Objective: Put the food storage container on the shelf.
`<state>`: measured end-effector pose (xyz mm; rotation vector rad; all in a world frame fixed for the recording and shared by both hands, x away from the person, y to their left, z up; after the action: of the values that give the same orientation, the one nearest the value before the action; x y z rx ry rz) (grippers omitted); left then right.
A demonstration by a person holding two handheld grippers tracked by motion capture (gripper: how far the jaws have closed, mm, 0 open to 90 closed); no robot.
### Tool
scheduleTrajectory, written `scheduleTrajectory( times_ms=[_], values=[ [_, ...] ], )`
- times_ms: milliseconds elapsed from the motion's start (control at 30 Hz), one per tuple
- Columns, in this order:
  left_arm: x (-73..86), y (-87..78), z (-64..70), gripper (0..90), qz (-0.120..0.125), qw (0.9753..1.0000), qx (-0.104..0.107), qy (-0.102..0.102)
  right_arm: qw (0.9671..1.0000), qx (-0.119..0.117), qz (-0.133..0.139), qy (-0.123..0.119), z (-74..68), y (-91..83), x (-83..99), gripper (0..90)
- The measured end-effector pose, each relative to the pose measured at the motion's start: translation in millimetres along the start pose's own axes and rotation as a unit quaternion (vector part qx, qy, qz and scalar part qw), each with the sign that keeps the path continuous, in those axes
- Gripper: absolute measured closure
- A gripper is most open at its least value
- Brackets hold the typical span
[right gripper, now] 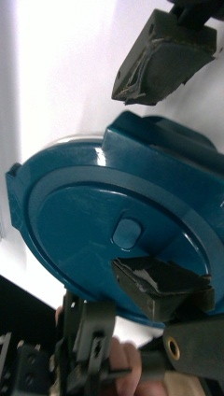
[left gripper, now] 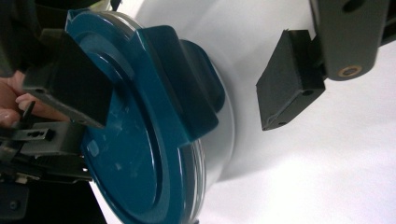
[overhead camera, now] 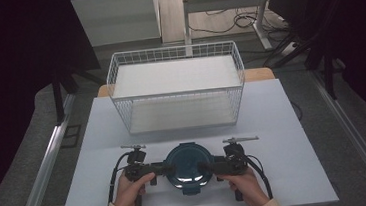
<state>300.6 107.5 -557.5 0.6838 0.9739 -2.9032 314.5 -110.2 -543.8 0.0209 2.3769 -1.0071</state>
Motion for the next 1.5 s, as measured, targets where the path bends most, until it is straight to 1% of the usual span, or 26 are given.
scheduleTrajectory(
  times_ms=[100,167,200,233,267,300,367,400,500,567,700,800,833,967,1033,1200,1300,1467,1500],
  values=[
    [0.8,4.0,1.9,18.1,-0.001,0.9999,0.015,-0.003,0.9996,-0.021,-0.007,0.018,1.1,3.2,1.3,15.2],
    [2.2,6.6,1.2,20.9,-0.001,0.9991,0.039,-0.019,0.9993,-0.029,-0.009,0.024,0.6,4.7,1.9,15.3],
    [3.2,8.2,1.1,21.3,-0.003,0.9982,0.052,-0.030,0.9991,-0.031,-0.010,0.025,-0.1,5.7,2.3,15.5],
    [3.9,9.5,1.0,21.9,-0.004,0.9979,0.056,-0.034,0.9989,-0.036,-0.013,0.027,-1.0,6.8,2.9,15.1],
    [4.3,9.2,1.2,21.0,-0.007,0.9981,0.053,-0.030,0.9988,-0.036,-0.015,0.031,-1.2,8.3,3.5,14.3],
    [4.0,8.9,2.3,21.3,-0.004,0.9983,0.049,-0.030,0.9985,-0.036,-0.014,0.037,-1.1,8.7,3.6,14.4],
    [4.6,6.9,3.2,23.2,-0.005,0.9987,0.044,-0.025,0.9983,-0.035,-0.011,0.045,-0.7,8.2,3.6,15.8],
    [4.7,6.3,3.8,24.0,-0.003,0.9987,0.044,-0.027,0.9981,-0.036,-0.010,0.050,-0.5,7.6,3.9,16.6],
    [4.8,4.1,5.0,26.6,-0.001,0.9989,0.037,-0.029,0.9974,-0.038,-0.009,0.060,0.3,4.2,4.5,21.0],
    [4.5,1.5,5.9,30.8,0.004,0.9990,0.031,-0.032,0.9978,-0.034,-0.003,0.057,0.0,0.5,4.4,25.6],
    [4.9,0.8,6.6,31.5,0.006,0.9990,0.030,-0.032,0.9968,-0.042,0.005,0.068,2.5,-2.2,4.2,29.7],
    [5.5,-1.7,8.6,33.8,0.010,0.9990,0.030,-0.031,0.9960,-0.046,0.008,0.076,2.3,-5.2,4.3,32.1],
    [5.6,-2.1,9.2,34.5,0.013,0.9990,0.029,-0.030,0.9961,-0.047,0.009,0.074,2.0,-6.3,4.5,32.7],
    [6.7,-4.6,12.1,36.2,0.014,0.9992,0.027,-0.026,0.9964,-0.046,0.014,0.069,-0.6,-10.6,6.0,34.9],
    [7.2,-6.4,14.1,37.4,0.016,0.9994,0.024,-0.019,0.9967,-0.045,0.018,0.065,-2.0,-12.8,6.7,36.3],
    [7.4,-9.5,17.4,40.0,0.021,0.9994,0.024,-0.013,0.9978,-0.045,0.015,0.047,-4.6,-16.5,8.0,36.6],
    [6.8,-12.0,18.9,41.8,0.027,0.9992,0.026,-0.012,0.9985,-0.040,0.019,0.031,-7.0,-18.9,7.8,36.6],
    [6.6,-15.1,22.8,42.4,0.030,0.9994,0.019,0.001,0.9992,-0.028,0.029,-0.007,-12.7,-22.0,5.9,36.8],
    [6.6,-15.1,22.8,42.4,0.030,0.9994,0.019,0.001,0.9992,-0.028,0.029,-0.007,-12.7,-22.0,5.9,36.8]
  ],
)
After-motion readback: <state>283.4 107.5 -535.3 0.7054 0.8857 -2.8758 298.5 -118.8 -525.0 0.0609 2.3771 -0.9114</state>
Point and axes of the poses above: each handheld gripper's, and its own axes: y roughly forward along the jaws, x roughly out of its underside, z roughly to its right, the point moved 6 cm from there along y, roughly forward along the jaws, and after that the axes turned 7 degrees about -z, right-handed, at the moved point
